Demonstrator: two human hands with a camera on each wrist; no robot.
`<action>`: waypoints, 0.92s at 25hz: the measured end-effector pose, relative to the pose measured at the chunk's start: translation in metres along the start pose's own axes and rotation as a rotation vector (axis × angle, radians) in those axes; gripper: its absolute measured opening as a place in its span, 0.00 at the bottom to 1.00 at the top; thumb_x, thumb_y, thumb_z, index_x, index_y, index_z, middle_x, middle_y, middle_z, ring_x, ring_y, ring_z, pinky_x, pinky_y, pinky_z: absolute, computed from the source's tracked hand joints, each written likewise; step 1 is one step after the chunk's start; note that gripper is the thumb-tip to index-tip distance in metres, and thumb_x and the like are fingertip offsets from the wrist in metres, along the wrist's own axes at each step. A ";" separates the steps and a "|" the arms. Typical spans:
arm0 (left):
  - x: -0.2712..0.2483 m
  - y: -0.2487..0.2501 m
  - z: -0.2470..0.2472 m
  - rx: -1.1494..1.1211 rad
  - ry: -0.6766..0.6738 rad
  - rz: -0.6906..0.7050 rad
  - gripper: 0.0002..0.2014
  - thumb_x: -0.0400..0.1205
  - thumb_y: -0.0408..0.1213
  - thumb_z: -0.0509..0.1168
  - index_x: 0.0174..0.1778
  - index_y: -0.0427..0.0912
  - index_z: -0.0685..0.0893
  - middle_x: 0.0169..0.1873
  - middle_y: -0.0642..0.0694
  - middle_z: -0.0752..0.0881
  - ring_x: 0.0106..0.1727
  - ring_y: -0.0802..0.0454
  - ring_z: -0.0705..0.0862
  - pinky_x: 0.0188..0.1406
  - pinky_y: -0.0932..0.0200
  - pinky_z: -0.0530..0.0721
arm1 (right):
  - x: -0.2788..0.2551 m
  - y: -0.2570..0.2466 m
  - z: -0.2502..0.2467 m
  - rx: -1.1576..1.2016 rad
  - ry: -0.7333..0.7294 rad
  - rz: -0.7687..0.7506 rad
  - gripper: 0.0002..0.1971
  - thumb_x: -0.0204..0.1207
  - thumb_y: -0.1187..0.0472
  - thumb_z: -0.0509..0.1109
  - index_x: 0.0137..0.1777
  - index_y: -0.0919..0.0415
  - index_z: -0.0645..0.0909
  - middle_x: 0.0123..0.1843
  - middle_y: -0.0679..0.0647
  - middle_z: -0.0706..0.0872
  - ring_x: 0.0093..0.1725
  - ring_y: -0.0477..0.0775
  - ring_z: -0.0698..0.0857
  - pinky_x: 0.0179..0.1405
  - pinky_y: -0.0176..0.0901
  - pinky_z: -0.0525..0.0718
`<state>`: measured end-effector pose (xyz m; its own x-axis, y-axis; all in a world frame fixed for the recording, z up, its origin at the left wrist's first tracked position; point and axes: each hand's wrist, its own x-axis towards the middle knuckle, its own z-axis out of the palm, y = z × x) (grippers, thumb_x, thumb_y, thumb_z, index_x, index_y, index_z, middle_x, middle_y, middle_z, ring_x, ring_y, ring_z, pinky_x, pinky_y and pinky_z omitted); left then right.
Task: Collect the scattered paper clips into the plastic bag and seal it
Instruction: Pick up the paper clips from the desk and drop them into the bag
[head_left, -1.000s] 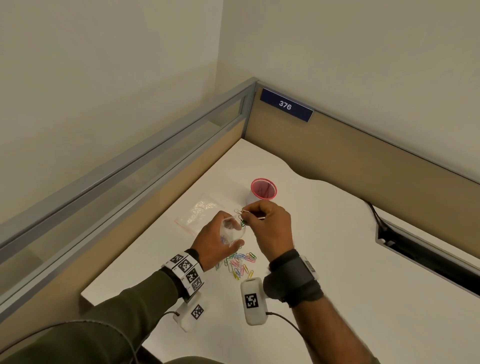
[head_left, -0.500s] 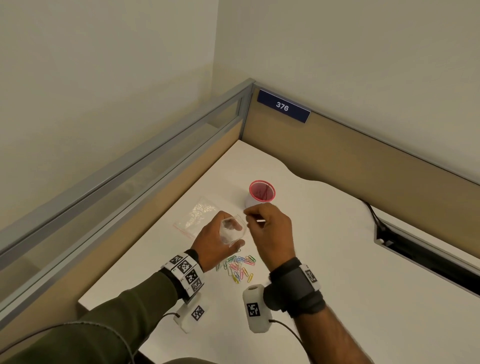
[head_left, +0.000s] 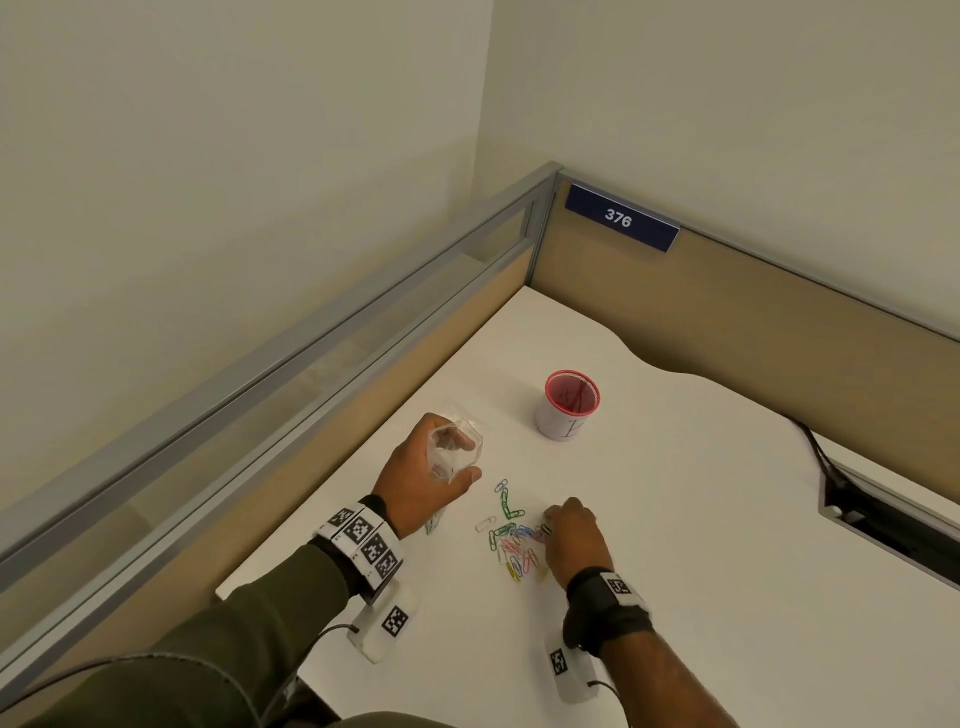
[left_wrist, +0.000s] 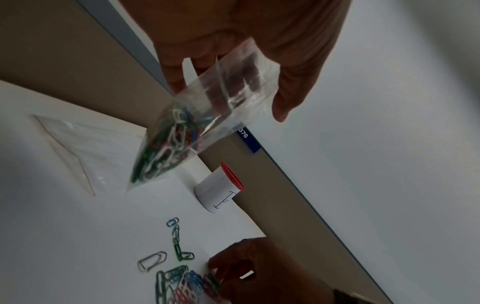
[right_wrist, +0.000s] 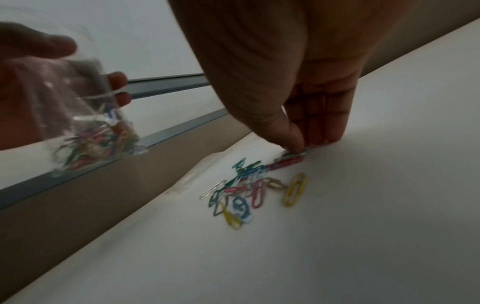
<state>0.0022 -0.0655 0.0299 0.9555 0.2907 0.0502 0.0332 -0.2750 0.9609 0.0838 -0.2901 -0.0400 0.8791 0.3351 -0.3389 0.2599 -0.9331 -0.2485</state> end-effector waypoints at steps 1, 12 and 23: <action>0.001 -0.001 -0.001 0.000 0.002 -0.005 0.20 0.74 0.36 0.78 0.57 0.47 0.77 0.55 0.55 0.87 0.64 0.57 0.84 0.64 0.56 0.82 | -0.002 -0.002 0.003 -0.010 -0.007 -0.032 0.12 0.81 0.64 0.60 0.60 0.60 0.82 0.60 0.59 0.79 0.61 0.59 0.79 0.60 0.46 0.81; 0.004 0.000 0.001 0.015 -0.018 -0.009 0.20 0.75 0.37 0.78 0.58 0.46 0.77 0.55 0.56 0.87 0.64 0.57 0.84 0.63 0.60 0.82 | -0.013 -0.020 0.017 -0.074 0.029 -0.385 0.10 0.78 0.56 0.65 0.55 0.52 0.85 0.57 0.51 0.81 0.57 0.58 0.78 0.52 0.46 0.80; 0.003 -0.005 0.011 -0.030 -0.047 0.003 0.19 0.74 0.36 0.79 0.57 0.47 0.78 0.53 0.56 0.86 0.62 0.58 0.85 0.62 0.60 0.81 | -0.026 -0.001 0.003 -0.049 -0.127 -0.174 0.40 0.63 0.41 0.77 0.75 0.45 0.69 0.67 0.49 0.72 0.67 0.54 0.70 0.61 0.51 0.82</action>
<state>0.0087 -0.0737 0.0224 0.9682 0.2467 0.0408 0.0223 -0.2479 0.9685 0.0598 -0.2976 -0.0338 0.7627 0.5027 -0.4068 0.4253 -0.8638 -0.2700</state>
